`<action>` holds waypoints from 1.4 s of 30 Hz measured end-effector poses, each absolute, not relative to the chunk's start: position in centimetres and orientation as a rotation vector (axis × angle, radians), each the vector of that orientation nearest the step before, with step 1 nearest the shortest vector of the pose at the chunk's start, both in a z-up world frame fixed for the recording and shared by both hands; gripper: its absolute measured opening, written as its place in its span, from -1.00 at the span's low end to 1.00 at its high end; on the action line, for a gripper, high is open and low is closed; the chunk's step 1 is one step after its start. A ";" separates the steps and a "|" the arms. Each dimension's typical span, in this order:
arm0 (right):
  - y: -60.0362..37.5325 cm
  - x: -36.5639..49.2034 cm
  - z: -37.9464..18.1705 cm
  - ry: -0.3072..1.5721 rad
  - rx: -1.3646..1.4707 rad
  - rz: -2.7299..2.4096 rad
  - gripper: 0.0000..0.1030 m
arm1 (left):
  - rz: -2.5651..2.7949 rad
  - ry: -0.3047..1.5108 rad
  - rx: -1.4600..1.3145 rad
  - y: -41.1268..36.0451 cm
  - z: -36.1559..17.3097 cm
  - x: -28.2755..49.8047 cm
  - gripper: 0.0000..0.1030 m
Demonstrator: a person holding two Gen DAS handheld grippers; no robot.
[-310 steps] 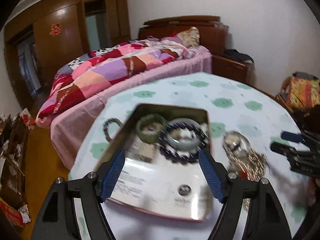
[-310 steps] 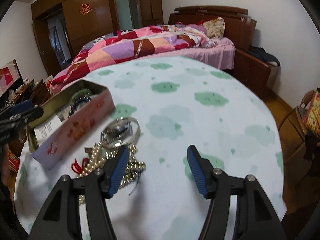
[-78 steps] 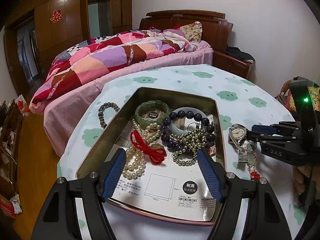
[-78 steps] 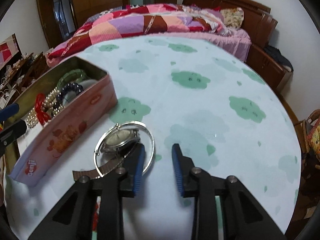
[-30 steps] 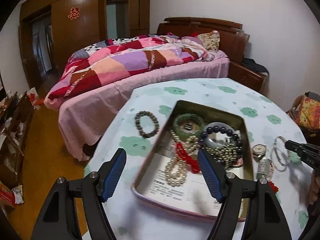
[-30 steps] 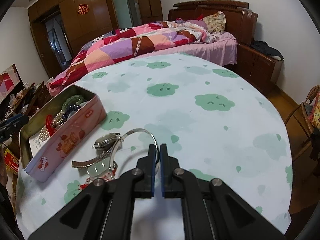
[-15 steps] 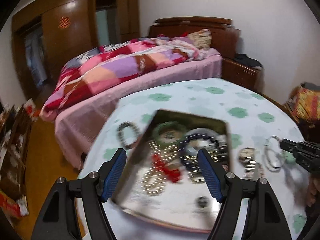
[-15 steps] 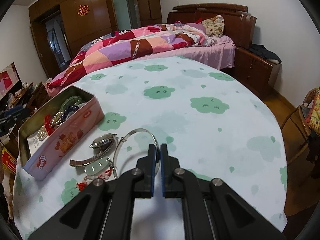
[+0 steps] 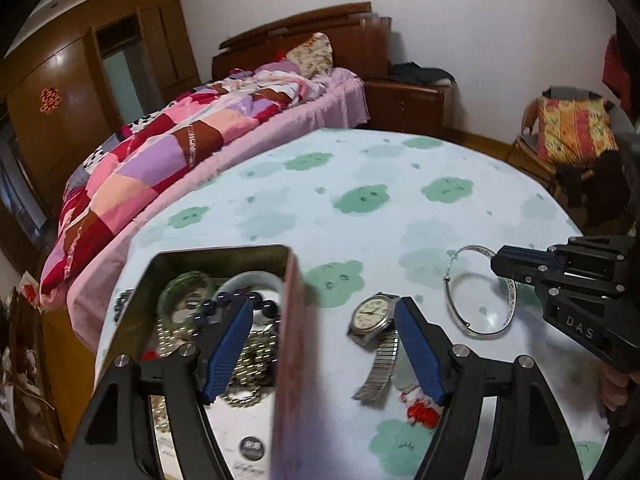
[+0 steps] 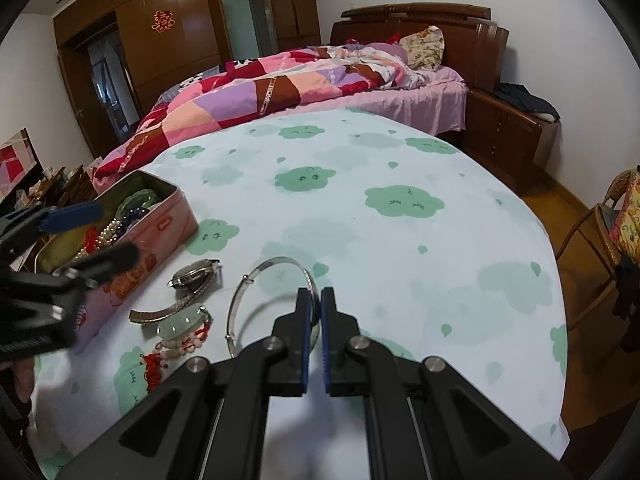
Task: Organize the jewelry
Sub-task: 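Grasp the silver wristwatch with the left tool while the right tool holds the bangle, then carry the watch and bangle into the tin box and open both tools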
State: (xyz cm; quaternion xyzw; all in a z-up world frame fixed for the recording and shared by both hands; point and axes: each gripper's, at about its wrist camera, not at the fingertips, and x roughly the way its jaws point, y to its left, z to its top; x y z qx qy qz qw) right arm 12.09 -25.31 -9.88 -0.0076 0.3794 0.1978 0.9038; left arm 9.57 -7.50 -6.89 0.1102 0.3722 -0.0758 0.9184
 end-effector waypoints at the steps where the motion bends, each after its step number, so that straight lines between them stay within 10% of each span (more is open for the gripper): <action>1: -25.4 12.1 -9.9 0.785 -0.012 0.409 -0.87 | -0.167 0.773 0.237 -8.0 -7.1 9.7 0.31; 17: -25.8 12.5 -10.2 0.808 0.020 0.418 -0.86 | -0.214 0.901 0.325 -11.7 -11.4 12.6 -0.09; 25: -25.8 12.3 -10.1 0.789 0.021 0.421 -0.86 | -0.227 0.884 0.289 -11.2 -10.6 12.4 -0.63; 42: -24.2 10.0 -7.3 0.680 0.007 0.459 -0.86 | -0.236 0.698 0.094 -5.8 -2.8 7.6 -0.72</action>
